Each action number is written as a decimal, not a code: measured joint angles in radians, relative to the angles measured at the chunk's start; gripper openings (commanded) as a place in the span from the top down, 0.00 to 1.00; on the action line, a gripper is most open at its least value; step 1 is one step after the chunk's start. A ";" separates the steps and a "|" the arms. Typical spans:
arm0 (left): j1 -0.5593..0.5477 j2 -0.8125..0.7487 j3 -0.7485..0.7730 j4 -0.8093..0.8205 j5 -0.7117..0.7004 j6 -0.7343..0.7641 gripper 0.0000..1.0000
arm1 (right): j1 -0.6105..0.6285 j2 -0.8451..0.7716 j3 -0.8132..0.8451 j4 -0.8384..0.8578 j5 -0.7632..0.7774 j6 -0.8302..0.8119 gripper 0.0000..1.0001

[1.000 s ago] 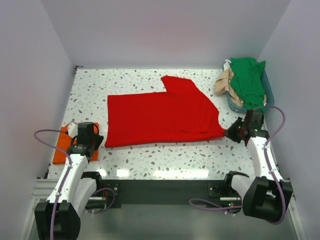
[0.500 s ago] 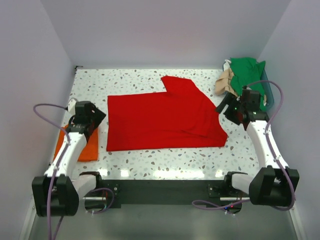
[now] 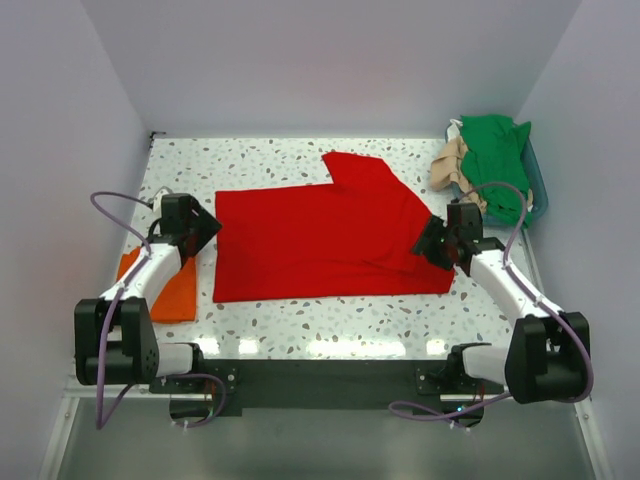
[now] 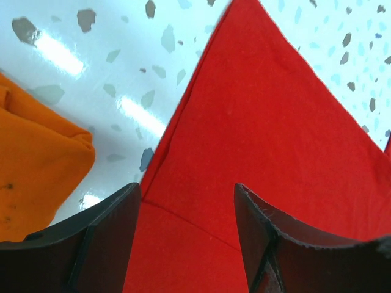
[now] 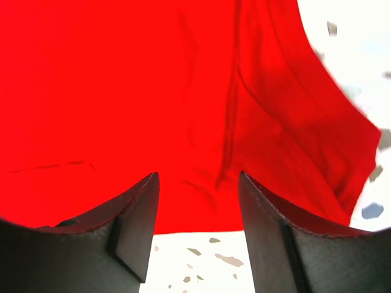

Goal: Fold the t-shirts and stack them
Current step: Fold the tshirt

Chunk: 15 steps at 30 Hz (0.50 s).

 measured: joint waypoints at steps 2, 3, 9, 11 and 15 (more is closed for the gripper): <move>0.000 -0.009 -0.029 0.014 0.015 -0.002 0.34 | 0.000 -0.017 -0.042 0.006 0.000 0.014 0.48; 0.000 -0.010 -0.038 0.021 0.020 -0.002 0.34 | 0.000 -0.023 -0.056 0.013 0.000 0.019 0.48; -0.001 -0.010 -0.056 0.040 0.045 -0.005 0.34 | 0.005 -0.019 -0.087 0.078 0.003 0.053 0.50; -0.001 -0.010 -0.056 0.045 0.046 -0.005 0.34 | 0.011 -0.008 -0.091 0.099 0.003 0.060 0.51; -0.001 -0.011 -0.056 0.056 0.050 -0.005 0.34 | 0.026 0.016 -0.115 0.129 0.004 0.071 0.52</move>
